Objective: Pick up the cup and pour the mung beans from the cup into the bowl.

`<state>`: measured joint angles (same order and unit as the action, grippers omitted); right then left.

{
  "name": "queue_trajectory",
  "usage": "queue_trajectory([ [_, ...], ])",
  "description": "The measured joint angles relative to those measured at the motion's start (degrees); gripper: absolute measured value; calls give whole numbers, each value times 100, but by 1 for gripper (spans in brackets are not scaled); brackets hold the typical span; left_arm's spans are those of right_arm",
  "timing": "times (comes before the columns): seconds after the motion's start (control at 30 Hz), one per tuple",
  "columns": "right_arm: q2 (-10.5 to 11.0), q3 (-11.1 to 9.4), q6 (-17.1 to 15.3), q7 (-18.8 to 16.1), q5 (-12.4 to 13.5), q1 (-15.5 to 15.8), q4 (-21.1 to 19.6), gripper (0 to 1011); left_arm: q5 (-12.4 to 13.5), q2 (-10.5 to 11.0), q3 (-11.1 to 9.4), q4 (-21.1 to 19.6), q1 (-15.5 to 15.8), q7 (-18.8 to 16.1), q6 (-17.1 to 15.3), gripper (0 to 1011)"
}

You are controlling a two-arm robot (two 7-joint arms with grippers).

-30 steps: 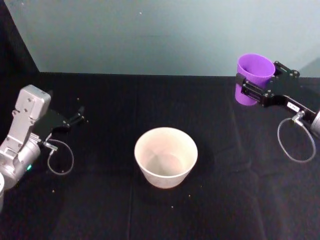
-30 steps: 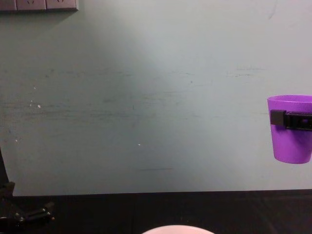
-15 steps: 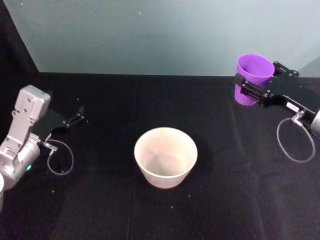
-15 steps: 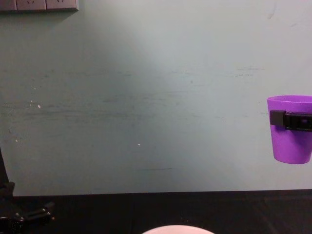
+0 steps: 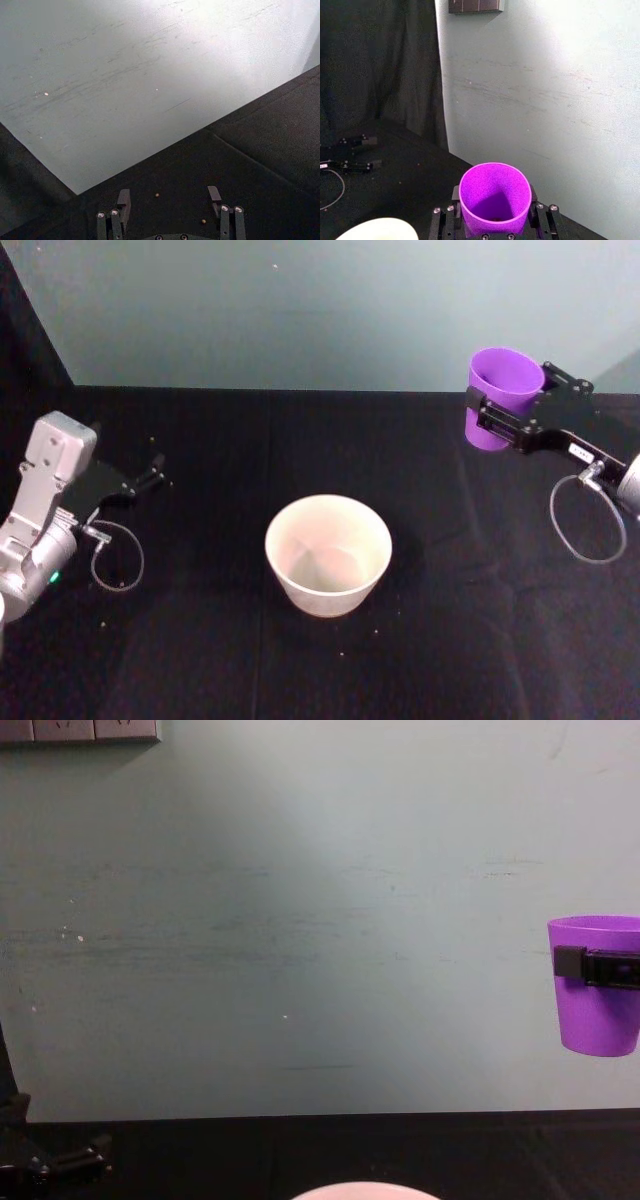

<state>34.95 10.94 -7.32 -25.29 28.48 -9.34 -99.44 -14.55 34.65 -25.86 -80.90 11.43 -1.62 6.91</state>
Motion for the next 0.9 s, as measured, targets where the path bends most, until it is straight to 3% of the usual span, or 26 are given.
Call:
queue_trajectory([
  [0.9,0,0,0,0,0,0,0,735,0,0,0,0,0,0,0,1000],
])
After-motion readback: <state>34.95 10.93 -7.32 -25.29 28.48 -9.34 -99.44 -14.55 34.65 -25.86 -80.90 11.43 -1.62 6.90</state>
